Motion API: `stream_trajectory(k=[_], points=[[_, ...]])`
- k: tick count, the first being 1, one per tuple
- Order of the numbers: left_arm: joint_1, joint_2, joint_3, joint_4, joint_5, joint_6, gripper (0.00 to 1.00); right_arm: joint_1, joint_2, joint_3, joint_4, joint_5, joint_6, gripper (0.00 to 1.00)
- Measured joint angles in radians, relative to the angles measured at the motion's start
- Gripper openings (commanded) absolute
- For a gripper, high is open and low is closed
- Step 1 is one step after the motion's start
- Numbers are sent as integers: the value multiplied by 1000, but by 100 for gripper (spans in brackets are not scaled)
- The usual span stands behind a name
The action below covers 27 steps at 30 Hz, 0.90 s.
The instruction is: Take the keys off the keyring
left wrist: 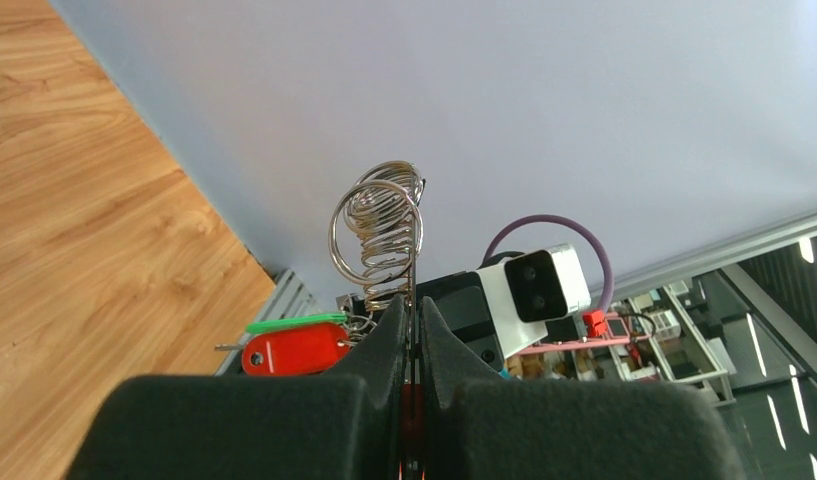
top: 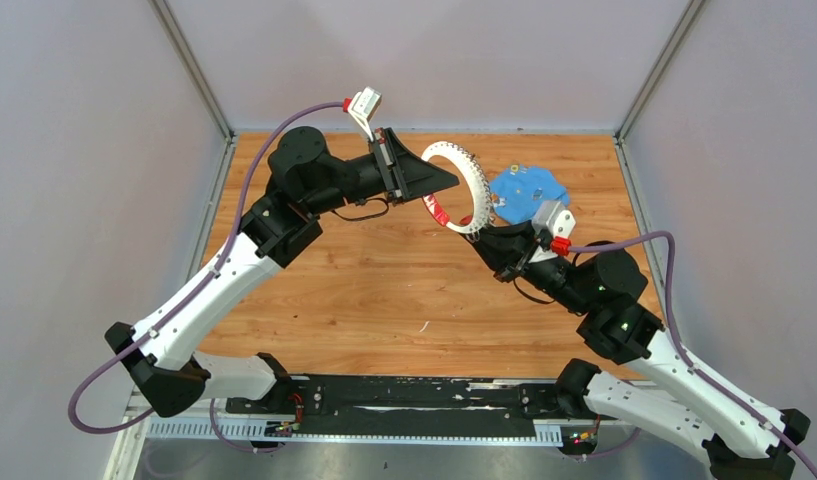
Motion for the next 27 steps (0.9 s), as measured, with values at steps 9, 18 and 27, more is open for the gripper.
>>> stream_trajectory(k=[9,18,27], points=[[9,11,1,2,25,-6,0,2,-9,-1,1,-16,-13,1],[15,18,6,2,42,-11,0,6,-19,-1,6,-26,-27,1],[19,35,16,2,74,-15,0,6,-16,-1,0,-61,-34,1]])
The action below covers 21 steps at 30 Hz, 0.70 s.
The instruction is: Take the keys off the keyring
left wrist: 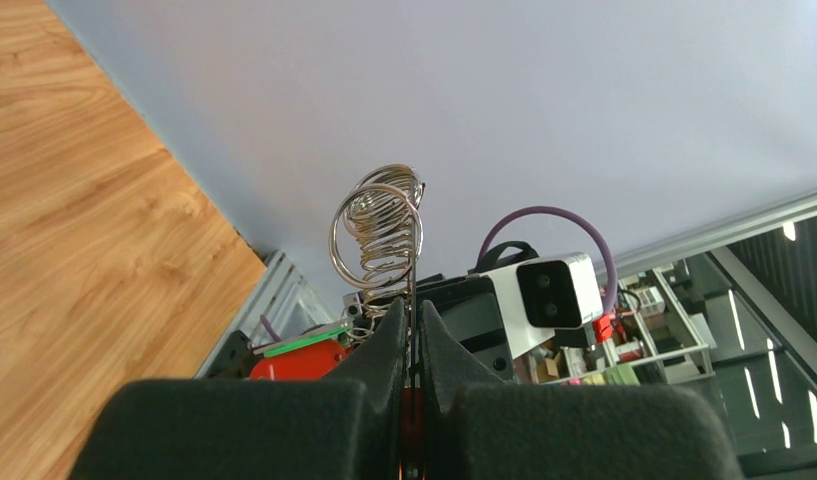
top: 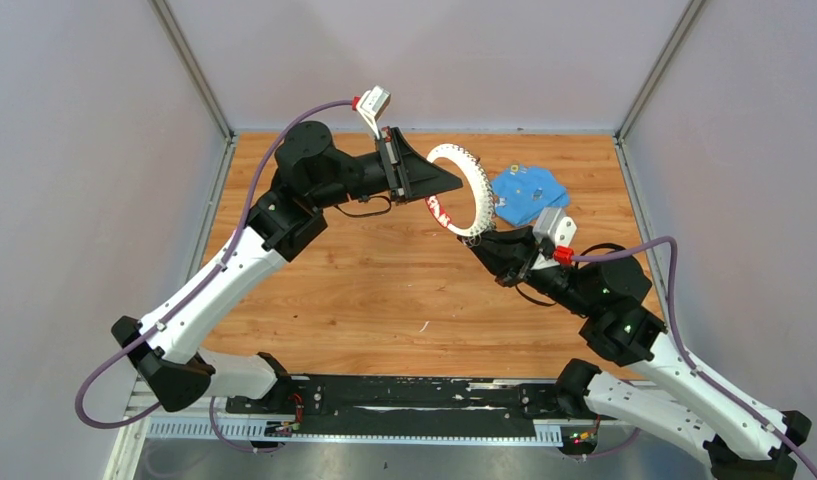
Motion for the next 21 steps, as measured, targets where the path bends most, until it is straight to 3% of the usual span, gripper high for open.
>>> stream_trajectory(k=[21], points=[[0,17,37,-1,93,31,0,0,-3,0,-6,-43,-19,1]])
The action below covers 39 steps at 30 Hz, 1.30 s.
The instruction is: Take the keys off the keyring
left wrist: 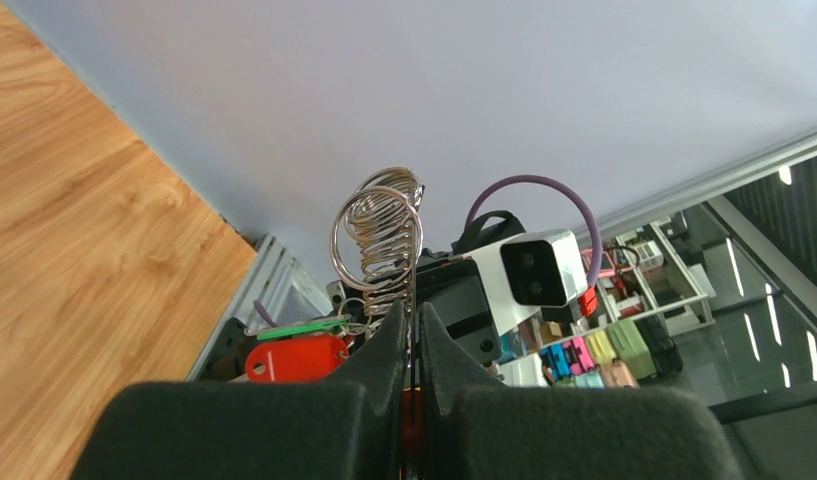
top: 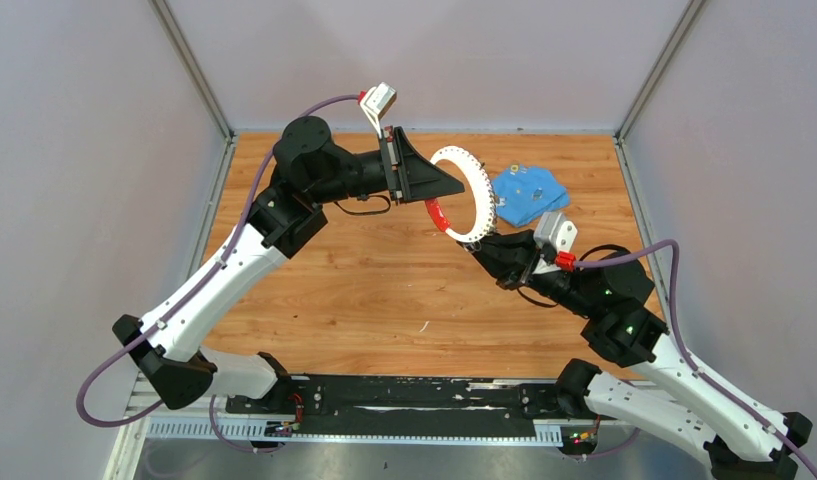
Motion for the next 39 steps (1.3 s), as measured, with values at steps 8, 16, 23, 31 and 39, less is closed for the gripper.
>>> stream_trajectory(k=[8,16,23,31,39], points=[[0,13,10,-9,26,19,0,2,0,6,-11,-32,-4,1],[0,20,11,-14,39,29,0,2,0,19,-29,-52,-8,1],[1,21,11,-14,51,34,0,2,0,19,-35,-53,-17,1],[1,23,11,-14,72,45,0,2,7,37,-64,-69,-25,1],[1,24,13,-14,94,51,0,2,22,58,-106,-103,-37,1]])
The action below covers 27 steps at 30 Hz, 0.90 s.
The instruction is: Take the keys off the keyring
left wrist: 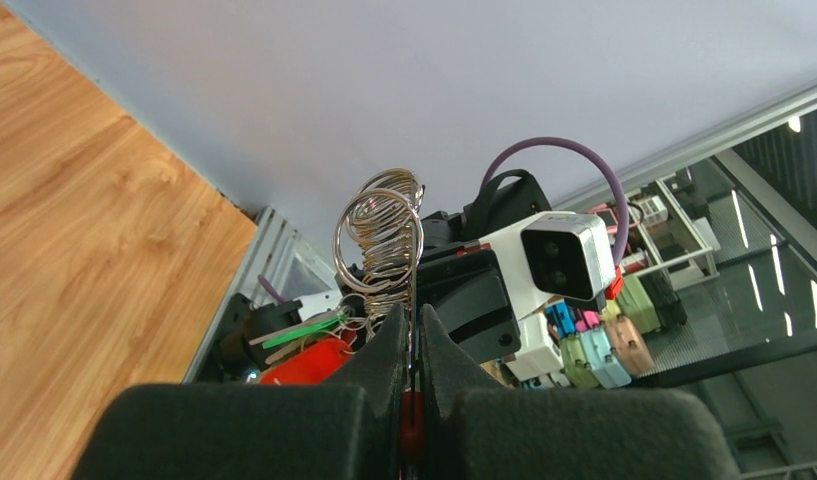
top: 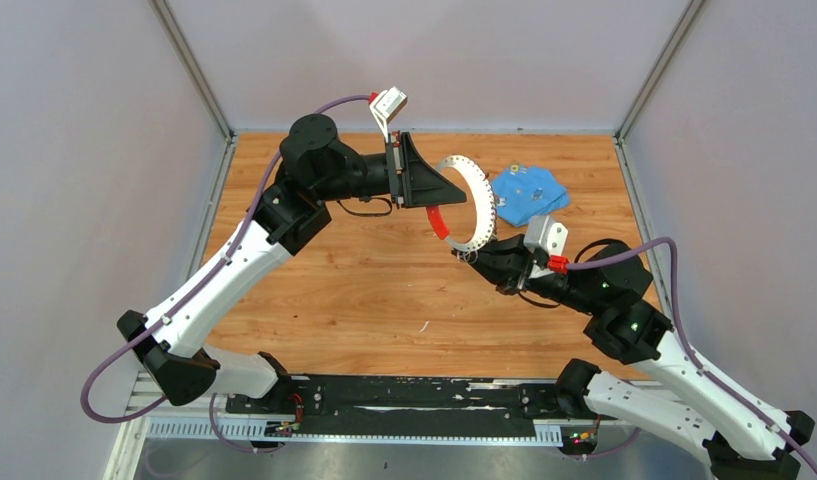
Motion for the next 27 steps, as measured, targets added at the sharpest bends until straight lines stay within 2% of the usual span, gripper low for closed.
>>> stream_trajectory(k=[27], points=[[0,0,11,-3,24,20,0,0,44,69,-103,-100,-16,1]])
